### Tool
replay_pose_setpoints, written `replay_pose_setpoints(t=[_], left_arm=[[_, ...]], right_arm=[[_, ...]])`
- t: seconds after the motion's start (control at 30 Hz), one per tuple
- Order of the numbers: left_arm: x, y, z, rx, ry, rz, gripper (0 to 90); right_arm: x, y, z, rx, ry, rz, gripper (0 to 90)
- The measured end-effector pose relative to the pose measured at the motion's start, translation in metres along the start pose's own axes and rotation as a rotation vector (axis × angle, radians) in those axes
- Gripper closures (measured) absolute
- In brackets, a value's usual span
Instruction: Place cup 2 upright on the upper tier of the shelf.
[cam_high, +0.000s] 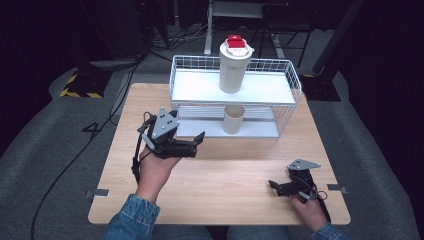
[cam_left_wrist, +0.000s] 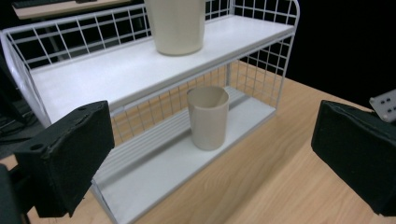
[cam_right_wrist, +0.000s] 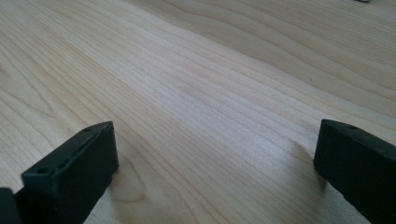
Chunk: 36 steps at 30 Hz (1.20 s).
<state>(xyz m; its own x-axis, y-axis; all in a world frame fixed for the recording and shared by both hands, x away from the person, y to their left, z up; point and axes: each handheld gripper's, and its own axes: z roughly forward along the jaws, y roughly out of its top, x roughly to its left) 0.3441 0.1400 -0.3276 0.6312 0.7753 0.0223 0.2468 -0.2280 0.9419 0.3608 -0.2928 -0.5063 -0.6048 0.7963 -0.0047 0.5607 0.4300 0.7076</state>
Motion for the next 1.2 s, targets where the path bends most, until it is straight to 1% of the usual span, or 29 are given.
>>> replay_pose_setpoints(t=[0.07, 0.1, 0.13, 0.17, 0.2, 0.23, 0.3, 0.37, 0.43, 0.5, 0.53, 0.57, 0.6, 0.63, 0.7, 0.73, 0.77, 0.83, 0.9, 0.93, 0.97, 1.07, 1.1, 1.2], left_arm=[[0.001, -0.010, -0.002, -0.002, -0.006, -0.016, 0.1], [0.002, -0.015, -0.002, 0.006, -0.006, -0.023, 0.1], [0.001, -0.020, -0.002, 0.019, 0.001, -0.020, 0.1], [0.001, -0.025, -0.003, 0.032, 0.004, -0.009, 0.0], [0.001, -0.030, -0.003, 0.044, 0.005, -0.002, 0.1], [0.000, -0.037, -0.004, 0.068, -0.002, 0.003, 0.1], [0.000, -0.046, -0.006, 0.092, 0.011, 0.006, 0.5], [-0.001, -0.059, -0.009, 0.113, 0.023, 0.005, 0.7], [-0.001, -0.069, -0.010, 0.125, 0.032, 0.003, 1.1], [0.001, -0.080, -0.011, 0.131, 0.022, -0.022, 1.9], [0.002, -0.086, -0.011, 0.133, 0.024, -0.047, 2.2], [0.005, -0.092, -0.011, 0.150, 0.021, -0.067, 2.2], [0.007, -0.097, -0.011, 0.161, 0.025, -0.083, 2.2], [0.008, -0.101, -0.011, 0.163, 0.029, -0.092, 2.2], [0.011, -0.112, -0.012, 0.171, 0.037, -0.123, 2.2], [0.012, -0.118, -0.011, 0.178, 0.047, -0.135, 2.2], [0.013, -0.125, -0.011, 0.192, 0.061, -0.149, 2.4], [0.016, -0.135, -0.011, 0.213, 0.067, -0.169, 2.4], [0.020, -0.145, -0.010, 0.248, 0.074, -0.179, 2.6], [0.022, -0.150, -0.009, 0.268, 0.084, -0.183, 2.7], [0.024, -0.153, -0.009, 0.282, 0.089, -0.181, 2.8], [0.027, -0.161, -0.008, 0.317, 0.106, -0.185, 3.1], [0.029, -0.164, -0.008, 0.328, 0.116, -0.178, 3.1], [0.033, -0.171, -0.006, 0.366, 0.129, -0.174, 3.5]], right_arm=[[0.000, 0.000, 0.000, 0.000, 0.000, 0.000, 0.0], [0.000, 0.000, 0.000, 0.000, 0.000, 0.000, 0.0], [0.000, 0.000, 0.000, 0.000, 0.000, 0.000, 0.0], [0.000, 0.000, 0.000, 0.000, 0.000, 0.000, 0.0], [0.000, 0.000, 0.000, 0.000, 0.000, 0.000, 0.0], [0.000, 0.000, 0.000, 0.000, 0.000, 0.000, 0.0], [0.000, 0.000, 0.000, 0.000, 0.000, 0.000, 0.0], [0.000, 0.000, 0.000, 0.000, 0.000, 0.000, 0.0], [0.000, 0.000, 0.000, -0.001, 0.000, -0.003, 0.0], [0.000, 0.000, 0.000, -0.001, 0.001, -0.005, 0.0], [0.000, 0.000, 0.000, -0.002, 0.002, -0.005, 0.0], [0.000, 0.000, 0.000, -0.001, 0.001, -0.005, 0.0], [0.000, 0.000, 0.000, -0.001, 0.002, -0.005, 0.0], [0.000, 0.000, 0.000, -0.002, 0.002, -0.005, 0.0], [0.000, 0.000, 0.000, -0.001, 0.002, -0.004, 0.0], [0.000, 0.000, 0.000, -0.001, 0.002, -0.004, 0.0], [0.000, 0.000, 0.000, -0.001, 0.002, -0.004, 0.0], [0.000, 0.000, 0.000, -0.001, 0.002, -0.004, 0.0], [0.000, 0.000, 0.000, -0.001, 0.002, -0.004, 0.0], [0.000, 0.000, 0.000, -0.001, 0.002, -0.003, 0.0], [0.000, 0.000, 0.000, -0.001, 0.002, -0.004, 0.0], [0.000, 0.000, 0.000, -0.001, 0.002, -0.004, 0.0], [0.000, 0.000, 0.000, -0.001, 0.002, -0.004, 0.0], [0.000, 0.000, 0.000, -0.001, 0.002, -0.004, 0.0]])
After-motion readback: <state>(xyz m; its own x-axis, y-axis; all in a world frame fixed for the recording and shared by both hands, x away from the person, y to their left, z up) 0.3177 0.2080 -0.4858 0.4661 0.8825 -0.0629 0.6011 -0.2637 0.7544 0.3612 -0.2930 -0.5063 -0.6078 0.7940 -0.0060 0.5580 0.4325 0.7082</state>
